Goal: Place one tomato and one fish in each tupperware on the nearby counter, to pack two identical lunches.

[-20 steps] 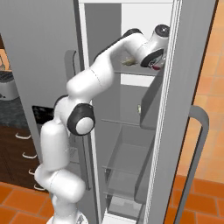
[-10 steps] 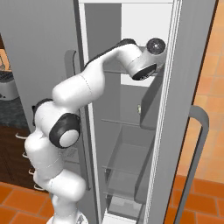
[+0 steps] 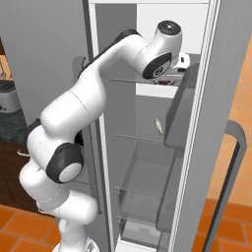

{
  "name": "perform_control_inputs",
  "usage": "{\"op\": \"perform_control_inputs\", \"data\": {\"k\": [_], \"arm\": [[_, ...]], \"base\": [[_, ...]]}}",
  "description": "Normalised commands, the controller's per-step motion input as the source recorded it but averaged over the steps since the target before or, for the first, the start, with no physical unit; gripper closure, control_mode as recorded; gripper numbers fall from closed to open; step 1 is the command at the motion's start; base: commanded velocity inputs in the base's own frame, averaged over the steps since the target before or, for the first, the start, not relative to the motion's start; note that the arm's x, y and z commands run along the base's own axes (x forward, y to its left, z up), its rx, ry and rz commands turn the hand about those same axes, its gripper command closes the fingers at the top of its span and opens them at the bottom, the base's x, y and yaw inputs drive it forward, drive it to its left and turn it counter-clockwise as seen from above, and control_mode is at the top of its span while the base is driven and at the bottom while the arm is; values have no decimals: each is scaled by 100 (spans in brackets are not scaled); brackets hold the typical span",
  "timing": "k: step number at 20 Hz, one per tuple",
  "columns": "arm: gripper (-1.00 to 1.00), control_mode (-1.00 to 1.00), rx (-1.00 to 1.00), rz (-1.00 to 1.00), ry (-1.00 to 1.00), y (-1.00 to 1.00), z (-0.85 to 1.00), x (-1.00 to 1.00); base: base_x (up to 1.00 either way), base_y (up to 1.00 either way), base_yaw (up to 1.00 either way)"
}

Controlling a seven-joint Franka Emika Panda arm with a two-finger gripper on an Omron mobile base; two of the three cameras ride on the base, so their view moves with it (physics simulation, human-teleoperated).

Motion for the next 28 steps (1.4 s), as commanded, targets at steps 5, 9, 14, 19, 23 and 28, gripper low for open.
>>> {"op": "perform_control_inputs", "data": {"k": [5, 9, 14, 19, 23, 28], "arm": [[100, -100, -3, 0, 13, 100, -100, -100], [100, -100, -17, -6, -8, 100, -100, -100], [100, -100, -1, -3, -2, 73, -15, -100], [100, -100, 6, -1, 8, 52, 48, -99], [100, -100, 16, -10, 6, 69, 5, -72], [100, 100, 6, -1, 0, 64, 3, -66]], "base": [[0, 0, 0], [0, 0, 0], [0, 0, 0], [0, 0, 0], [0, 0, 0], [-14, 20, 0]]}}
